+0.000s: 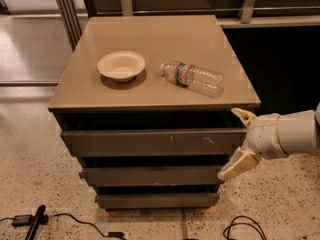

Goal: Open top drawer

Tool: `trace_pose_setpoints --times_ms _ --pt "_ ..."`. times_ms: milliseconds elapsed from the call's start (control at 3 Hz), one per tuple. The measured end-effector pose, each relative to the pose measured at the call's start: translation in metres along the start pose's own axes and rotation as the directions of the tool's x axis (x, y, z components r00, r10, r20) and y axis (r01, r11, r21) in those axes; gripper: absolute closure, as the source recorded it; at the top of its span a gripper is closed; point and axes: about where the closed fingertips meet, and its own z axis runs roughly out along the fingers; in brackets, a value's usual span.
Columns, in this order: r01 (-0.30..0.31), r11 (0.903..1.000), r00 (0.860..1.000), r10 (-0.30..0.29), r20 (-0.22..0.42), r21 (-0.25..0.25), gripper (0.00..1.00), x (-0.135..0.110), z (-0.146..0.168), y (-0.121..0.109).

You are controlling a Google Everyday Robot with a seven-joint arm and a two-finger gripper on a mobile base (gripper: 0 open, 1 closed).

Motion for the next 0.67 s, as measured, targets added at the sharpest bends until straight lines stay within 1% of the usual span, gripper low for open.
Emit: trace_pose_setpoints --times_ms 333,667 --pt "-0.017 0.9994 0.998 0.019 0.063 -0.031 0.0 0.0152 0.0217 -0.0024" --pt "-0.008 0.9996 0.998 0.01 0.066 -0.026 0.0 0.0122 0.0225 -0.0015"
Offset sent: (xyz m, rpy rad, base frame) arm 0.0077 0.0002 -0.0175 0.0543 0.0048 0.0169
